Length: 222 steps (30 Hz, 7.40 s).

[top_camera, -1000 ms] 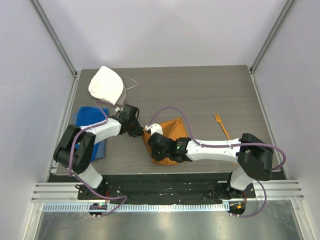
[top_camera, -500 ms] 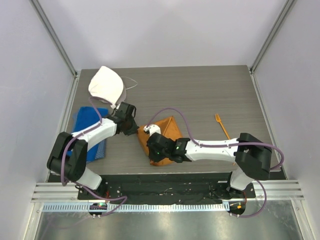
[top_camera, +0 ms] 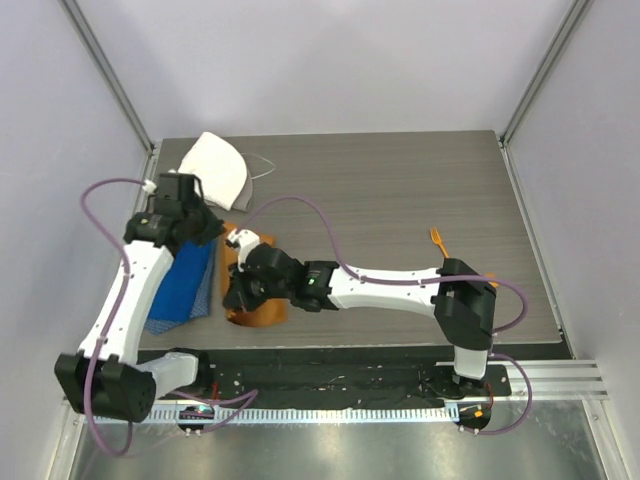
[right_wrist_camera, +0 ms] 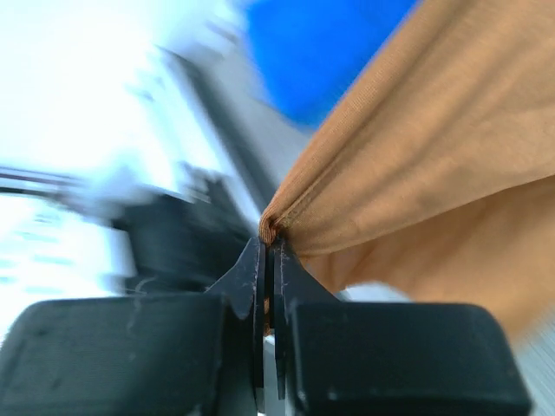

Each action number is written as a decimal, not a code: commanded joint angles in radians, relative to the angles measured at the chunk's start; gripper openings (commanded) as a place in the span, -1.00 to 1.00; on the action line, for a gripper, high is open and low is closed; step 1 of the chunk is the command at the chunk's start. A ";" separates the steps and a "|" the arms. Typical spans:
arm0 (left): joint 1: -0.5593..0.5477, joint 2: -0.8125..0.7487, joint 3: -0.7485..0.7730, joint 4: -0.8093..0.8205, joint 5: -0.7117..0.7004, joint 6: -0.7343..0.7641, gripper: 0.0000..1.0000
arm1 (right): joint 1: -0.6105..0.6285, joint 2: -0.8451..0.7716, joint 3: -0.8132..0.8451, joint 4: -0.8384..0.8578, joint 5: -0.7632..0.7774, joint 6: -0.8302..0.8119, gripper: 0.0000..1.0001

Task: Fold the napkin into a case and place the utensils inside
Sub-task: Turn over the upper triangle folded napkin at the center of the board, then move the lower triangle-folded napkin to the center of the board, then pick up the lower triangle-folded napkin from the center of the board.

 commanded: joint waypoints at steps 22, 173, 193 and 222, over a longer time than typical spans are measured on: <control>-0.365 0.445 0.086 0.552 -0.068 -0.062 -1.00 | -0.279 -0.324 -0.996 0.804 -0.402 0.317 -0.98; -0.890 0.429 -0.269 0.756 0.055 -0.306 -0.57 | -0.776 -0.933 -1.213 0.091 -0.330 0.188 0.16; -0.460 -0.070 -0.413 0.483 0.018 -0.122 -0.09 | -0.571 -0.821 -1.127 -0.116 -0.035 0.266 -0.56; 0.015 -0.194 -0.470 0.389 0.309 -0.005 0.13 | -0.118 -0.307 -0.331 -0.481 0.494 0.073 0.18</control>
